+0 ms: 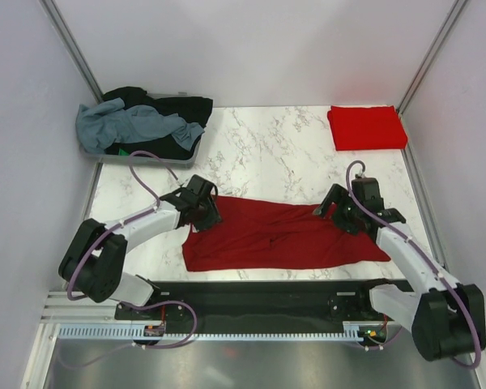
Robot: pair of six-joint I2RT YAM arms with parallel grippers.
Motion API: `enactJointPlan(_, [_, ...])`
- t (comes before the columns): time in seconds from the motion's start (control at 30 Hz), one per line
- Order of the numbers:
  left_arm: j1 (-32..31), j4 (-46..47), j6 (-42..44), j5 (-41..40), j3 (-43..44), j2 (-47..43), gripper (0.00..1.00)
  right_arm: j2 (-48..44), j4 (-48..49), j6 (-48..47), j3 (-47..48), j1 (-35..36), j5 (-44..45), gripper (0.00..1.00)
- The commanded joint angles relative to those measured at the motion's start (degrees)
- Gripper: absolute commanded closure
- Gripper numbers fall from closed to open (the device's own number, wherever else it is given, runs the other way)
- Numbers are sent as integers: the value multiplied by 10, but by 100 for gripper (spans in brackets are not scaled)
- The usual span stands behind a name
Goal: Fold and stack the t-shirts
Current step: Fold the tshirt
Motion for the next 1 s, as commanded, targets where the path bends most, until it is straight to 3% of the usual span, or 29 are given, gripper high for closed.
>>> enactJointPlan(0.0, [-2, 24, -19, -12, 22, 11, 52, -51, -73, 45, -9, 37, 41, 6])
enactJointPlan(0.17, [-15, 23, -33, -17, 11, 9, 52, -57, -45, 53, 5, 79, 52, 6])
enactJointPlan(0.4, [-49, 24, -59, -18, 21, 54, 51, 115, -24, -55, 125, 81, 81, 6])
enactJointPlan(0.63, [-51, 25, -63, -23, 48, 110, 51, 192, 1, -82, 111, 81, 63, 8])
enactJointPlan(0.8, [-48, 21, -43, -30, 125, 178, 51, 127, 13, -40, 34, 96, 46, 8])
enactJointPlan(0.97, [-26, -23, -33, -27, 302, 329, 51, 113, 39, 22, 0, 118, 0, 7])
